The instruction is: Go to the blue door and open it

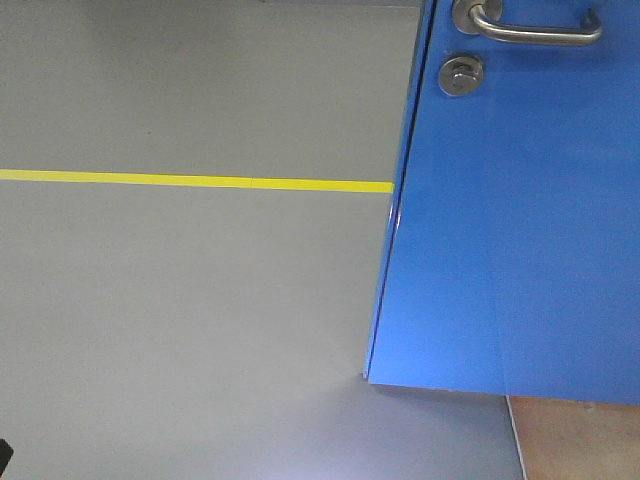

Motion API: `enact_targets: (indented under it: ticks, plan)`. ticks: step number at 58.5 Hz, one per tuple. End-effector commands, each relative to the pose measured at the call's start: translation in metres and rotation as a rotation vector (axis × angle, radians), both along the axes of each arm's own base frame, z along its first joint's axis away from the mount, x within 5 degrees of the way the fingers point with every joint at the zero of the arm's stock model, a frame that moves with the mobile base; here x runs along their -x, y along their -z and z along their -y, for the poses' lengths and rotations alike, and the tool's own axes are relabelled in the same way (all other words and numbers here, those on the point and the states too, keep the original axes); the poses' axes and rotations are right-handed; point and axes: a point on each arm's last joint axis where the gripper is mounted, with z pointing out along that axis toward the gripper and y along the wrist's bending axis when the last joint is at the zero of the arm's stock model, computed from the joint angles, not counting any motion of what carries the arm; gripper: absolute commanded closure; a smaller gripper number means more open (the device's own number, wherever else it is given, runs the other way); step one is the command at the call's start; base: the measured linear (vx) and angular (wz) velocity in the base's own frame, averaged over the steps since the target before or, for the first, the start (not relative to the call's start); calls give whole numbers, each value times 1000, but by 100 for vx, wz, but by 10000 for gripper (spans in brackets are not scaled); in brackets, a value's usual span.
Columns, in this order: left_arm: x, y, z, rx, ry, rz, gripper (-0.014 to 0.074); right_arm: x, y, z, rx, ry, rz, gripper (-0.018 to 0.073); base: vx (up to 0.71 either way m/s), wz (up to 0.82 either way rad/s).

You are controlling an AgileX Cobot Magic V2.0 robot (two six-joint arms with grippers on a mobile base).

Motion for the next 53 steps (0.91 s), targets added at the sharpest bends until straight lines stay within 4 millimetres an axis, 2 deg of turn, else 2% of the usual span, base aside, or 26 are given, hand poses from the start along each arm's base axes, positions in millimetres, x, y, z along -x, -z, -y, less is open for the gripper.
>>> enact_targets:
  ticks: [1, 6, 10, 19, 22, 28, 33, 43, 53]
  plan:
    - [1, -17, 0, 24, 2, 119, 524, 34, -29, -3, 125, 61, 170, 561, 0, 0]
    - [1, -17, 0, 24, 2, 119, 524, 58, -19, -6, 179, 106, 221, 561, 0, 0]
    - [1, -17, 0, 24, 2, 119, 524, 81, -3, -9, 218, 139, 261, 561, 0, 0]
    - [1, -17, 0, 24, 2, 119, 524, 134, 49, -27, 379, 136, 305, 561, 0, 0]
    - [1, -17, 0, 24, 2, 119, 524, 150, 63, -34, 408, 124, 338, 561, 0, 0]
    - [1, -17, 0, 24, 2, 119, 524, 177, 103, -47, 422, 85, 378, 561, 0, 0]
    - [1, -17, 0, 24, 2, 119, 524, 196, 140, -57, 408, 43, 382, 561, 0, 0]
    - [1, -17, 0, 24, 2, 119, 524, 228, 199, -68, 396, -20, 388, 561, 0, 0]
    - [1, -17, 0, 24, 2, 119, 524, 251, 234, -71, 400, -21, 441, 561, 0, 0]
